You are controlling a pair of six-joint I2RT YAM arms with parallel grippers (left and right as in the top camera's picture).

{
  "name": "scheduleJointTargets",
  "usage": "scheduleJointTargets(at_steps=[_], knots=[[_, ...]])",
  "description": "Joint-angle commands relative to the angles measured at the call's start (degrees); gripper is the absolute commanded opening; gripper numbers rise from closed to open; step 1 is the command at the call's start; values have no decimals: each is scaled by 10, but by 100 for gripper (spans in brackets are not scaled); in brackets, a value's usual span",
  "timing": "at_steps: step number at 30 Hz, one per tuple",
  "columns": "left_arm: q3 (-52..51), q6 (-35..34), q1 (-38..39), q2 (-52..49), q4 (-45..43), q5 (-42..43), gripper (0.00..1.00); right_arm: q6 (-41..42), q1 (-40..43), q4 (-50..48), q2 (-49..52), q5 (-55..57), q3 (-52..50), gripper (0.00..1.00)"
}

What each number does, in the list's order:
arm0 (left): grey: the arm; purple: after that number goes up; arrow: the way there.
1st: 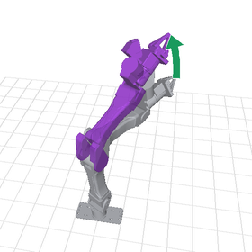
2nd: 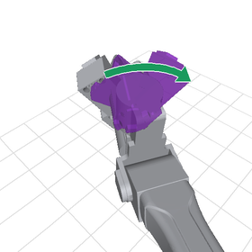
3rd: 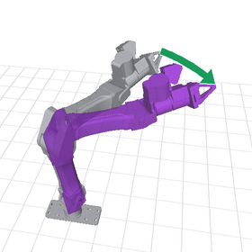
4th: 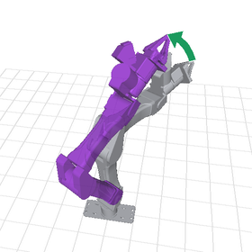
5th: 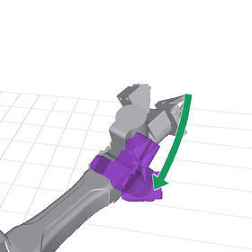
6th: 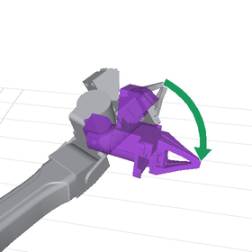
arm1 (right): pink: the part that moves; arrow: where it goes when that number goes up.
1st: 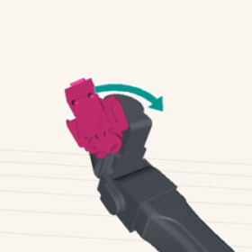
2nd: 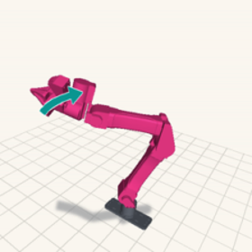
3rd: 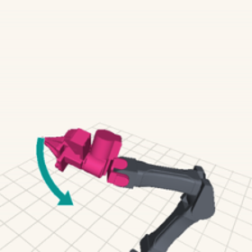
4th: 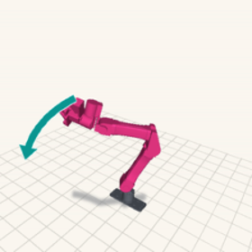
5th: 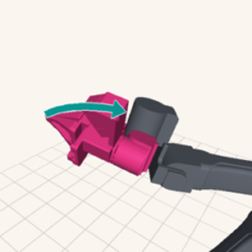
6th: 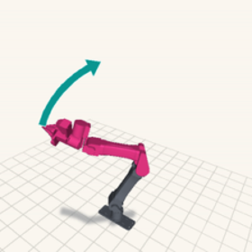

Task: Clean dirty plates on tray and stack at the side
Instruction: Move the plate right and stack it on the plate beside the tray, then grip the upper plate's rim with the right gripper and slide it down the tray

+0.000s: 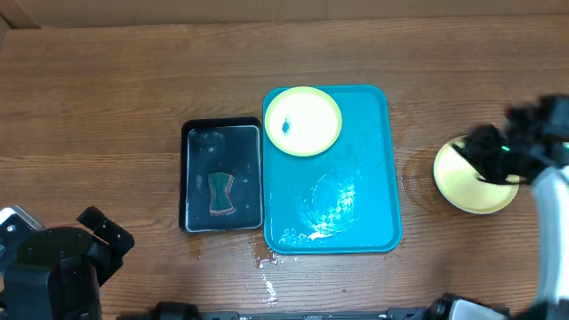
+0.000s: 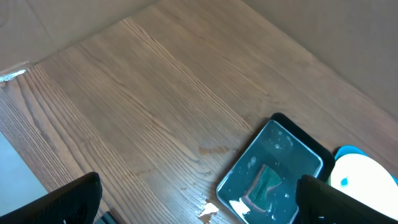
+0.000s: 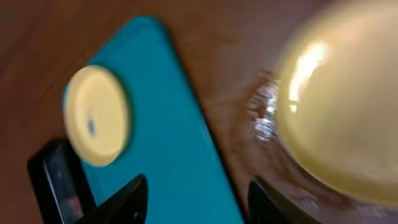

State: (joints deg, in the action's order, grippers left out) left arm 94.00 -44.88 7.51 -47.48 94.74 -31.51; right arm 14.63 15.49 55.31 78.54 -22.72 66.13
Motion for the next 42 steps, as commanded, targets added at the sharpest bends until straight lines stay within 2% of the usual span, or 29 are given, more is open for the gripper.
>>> scheduleJointTargets(at_steps=[1,6,9,10,14,19,24,25,26,29,30,33,35,40,42], knots=[[0,-10,0,-1,-1,0,100,-29,-127,-45,-16,11,14,56],[0,-10,0,-1,0,0,100,-27,-283,-131,46,160,14,59],[0,-10,0,-1,-1,0,100,-27,-343,-210,134,251,14,62],[0,-10,0,-1,-1,0,100,-27,-347,-230,154,267,14,66],[0,-10,0,-1,0,0,100,-27,-347,-317,239,275,14,66],[0,-10,0,-1,-1,0,100,-27,-346,-394,309,222,14,63],[0,-10,0,-1,-1,0,100,-26,-347,-429,360,201,14,62],[0,-10,0,-1,0,0,100,-26,-347,-430,366,201,14,58],[0,-10,0,-1,-1,0,100,-26,-347,-428,370,201,14,50],[0,-10,0,-1,-1,0,100,-25,-346,-408,373,202,14,12],[0,-10,0,-1,-1,0,100,-24,-345,-396,370,202,15,4],[0,-10,0,-1,-1,0,100,-10,-344,-338,343,202,15,4],[0,-10,0,-1,-1,0,100,7,-344,-247,288,200,15,4],[0,-10,0,-1,-1,0,100,33,-344,-96,190,200,15,4],[0,-10,0,-1,-1,0,100,75,-344,-9,133,200,15,4]])
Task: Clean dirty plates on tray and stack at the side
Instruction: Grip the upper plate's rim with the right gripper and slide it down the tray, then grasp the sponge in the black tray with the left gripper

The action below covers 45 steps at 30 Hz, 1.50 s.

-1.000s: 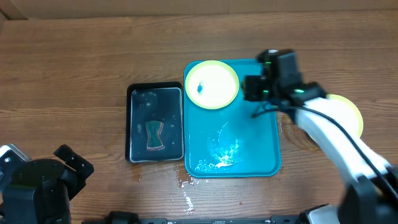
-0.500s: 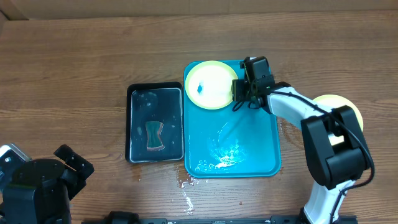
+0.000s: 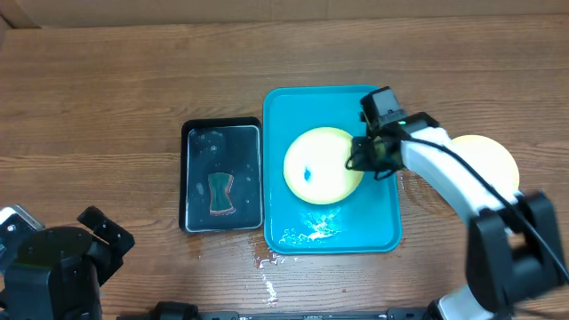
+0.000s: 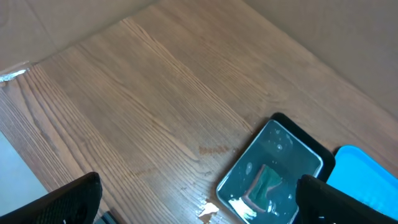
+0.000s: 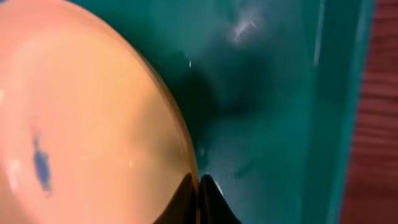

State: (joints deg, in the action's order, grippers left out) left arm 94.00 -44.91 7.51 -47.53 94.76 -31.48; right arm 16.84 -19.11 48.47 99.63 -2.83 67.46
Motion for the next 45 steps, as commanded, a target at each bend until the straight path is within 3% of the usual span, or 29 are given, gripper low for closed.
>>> scheduleJointTargets(at_steps=[1,6,11,15,17,20,29,33,37,41,45], knots=[[0,-10,0,0,-1,0,100,71,1,82,-90,1,2,4],[0,-10,0,0,-1,0,100,183,-13,147,-113,2,-21,4],[0,-10,0,0,-1,0,100,286,-29,51,-112,-4,-120,4],[0,-10,0,0,-1,0,100,247,-31,-106,-112,-40,-194,4],[0,-10,0,0,-1,0,100,247,-31,-132,-112,-42,-206,12],[0,-10,0,0,-1,0,100,209,-30,-129,-115,-46,-200,36],[0,-19,0,0,-20,4,100,124,-30,-4,-236,-19,-97,47],[-6,-21,0,-3,-52,127,100,107,-30,11,-297,-19,-88,53],[-68,138,0,-34,-141,349,96,103,-30,28,-326,-20,-88,54],[-139,185,0,-90,-152,366,97,103,-30,41,-326,-20,-89,54],[-211,186,0,-181,-171,349,98,103,-30,54,-323,-20,-89,54]])
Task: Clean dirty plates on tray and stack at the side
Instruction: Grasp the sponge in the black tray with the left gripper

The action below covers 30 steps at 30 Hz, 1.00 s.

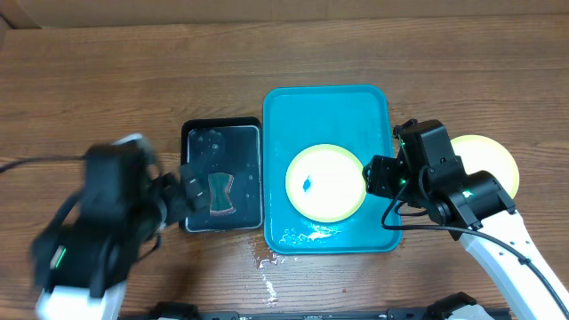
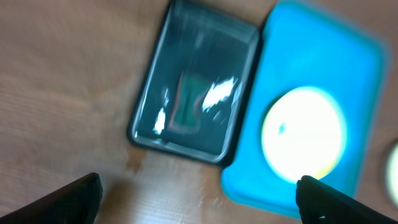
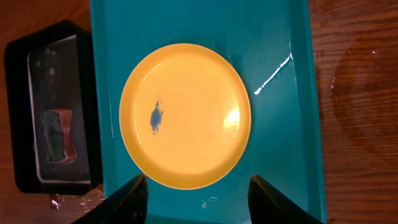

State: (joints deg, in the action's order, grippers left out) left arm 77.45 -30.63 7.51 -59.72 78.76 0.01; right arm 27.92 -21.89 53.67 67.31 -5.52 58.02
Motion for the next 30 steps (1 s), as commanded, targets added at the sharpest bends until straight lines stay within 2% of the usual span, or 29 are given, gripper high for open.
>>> scheduleJointTargets(at_steps=[1,3,7,9,12,16,19,20,21,25,30], knots=[[-59,44,0,-82,-21,35,95,-8,-2,5,0,7,5,54],[-82,67,0,-132,-49,42,86,-8,-2,10,0,7,5,54],[-99,129,0,-239,-92,72,78,-8,-2,11,0,7,5,54],[-99,157,0,-297,-103,89,66,-8,-2,11,0,7,5,54],[-99,164,1,-366,-107,102,63,-8,-2,15,0,7,5,54],[-99,164,1,-445,-129,102,53,-8,-2,21,0,7,4,54],[-99,162,1,-490,-143,108,27,-8,-2,24,0,7,4,54],[-99,158,1,-507,-149,113,8,-8,-2,25,0,7,4,54],[-99,158,1,-514,-153,113,4,-8,-2,25,0,7,4,54],[-94,156,0,-520,-162,116,4,-8,-2,24,0,7,4,54],[-46,156,0,-504,-126,114,4,-8,-2,27,0,7,4,54]])
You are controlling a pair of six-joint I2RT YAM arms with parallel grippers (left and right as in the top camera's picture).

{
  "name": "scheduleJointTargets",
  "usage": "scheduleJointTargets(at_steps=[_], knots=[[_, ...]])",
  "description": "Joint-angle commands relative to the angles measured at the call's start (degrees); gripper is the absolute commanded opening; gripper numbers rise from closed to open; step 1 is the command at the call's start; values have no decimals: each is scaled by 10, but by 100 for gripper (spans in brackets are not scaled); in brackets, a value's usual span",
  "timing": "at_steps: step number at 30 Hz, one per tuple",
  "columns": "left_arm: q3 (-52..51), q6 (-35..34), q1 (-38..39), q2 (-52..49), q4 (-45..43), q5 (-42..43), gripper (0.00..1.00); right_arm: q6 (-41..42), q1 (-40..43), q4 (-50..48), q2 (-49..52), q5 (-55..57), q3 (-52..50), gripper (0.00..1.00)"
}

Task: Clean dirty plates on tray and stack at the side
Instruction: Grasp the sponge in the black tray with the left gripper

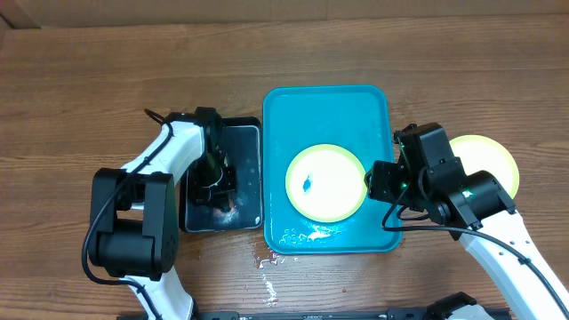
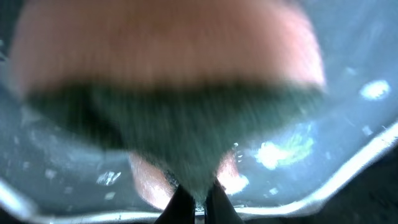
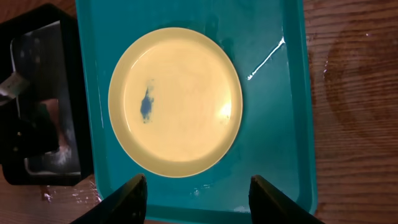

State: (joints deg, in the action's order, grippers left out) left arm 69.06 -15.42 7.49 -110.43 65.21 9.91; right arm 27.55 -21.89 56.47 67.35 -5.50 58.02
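A yellow plate (image 3: 176, 102) with a blue stain (image 3: 146, 107) lies in the middle of the teal tray (image 3: 273, 155). My right gripper (image 3: 199, 208) hovers open above the tray's near right side, touching nothing; from overhead it sits at the plate's right edge (image 1: 380, 182). My left gripper (image 1: 218, 188) is down inside the black water basin (image 1: 244, 142), left of the tray. In its wrist view the fingers (image 2: 181, 200) are shut on the green-and-orange sponge (image 2: 168, 93), which fills the frame. A second yellow plate (image 1: 493, 160) rests on the table right of the tray.
Water drops and a small puddle (image 1: 267, 262) lie on the wood in front of the basin and tray. The tray floor is wet near its front edge (image 1: 307, 233). The right arm's body partly covers the plate on the table.
My left gripper was open high over the basin and tray; now it is low in the basin, shut on the sponge. The right gripper stays open over the tray, barely shifted.
First the right gripper was at the plate on the table, the stained plate lay in the tray's far left corner, and the left arm rested front left. Then the right gripper gripped the stained plate's rim mid-tray. Later it hovered open; now the left holds the sponge.
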Motion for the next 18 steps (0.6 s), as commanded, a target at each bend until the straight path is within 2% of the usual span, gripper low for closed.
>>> scheduleJointTargets(at_steps=[1,3,4,5,11,13,14,15,18], knots=[[50,5,0,9,20,14,4,-4,-2,-1,0,7,4,54],[69,4,0,19,34,5,11,-4,-2,-1,0,7,4,54],[77,5,0,24,40,-4,17,-4,-2,-2,0,7,5,54],[80,5,1,29,42,-21,27,-4,-2,-1,0,7,4,54],[42,1,0,28,0,-78,41,-4,-2,-2,0,7,5,54],[9,-5,0,28,-36,-82,43,-4,-2,-1,0,7,4,54],[-5,-5,0,28,-54,-79,42,-4,-2,-1,0,7,4,54],[-20,-4,0,28,-74,-75,35,-4,-2,-2,0,7,4,54],[-50,-10,0,28,-118,-63,4,-4,-2,-2,0,7,4,54]])
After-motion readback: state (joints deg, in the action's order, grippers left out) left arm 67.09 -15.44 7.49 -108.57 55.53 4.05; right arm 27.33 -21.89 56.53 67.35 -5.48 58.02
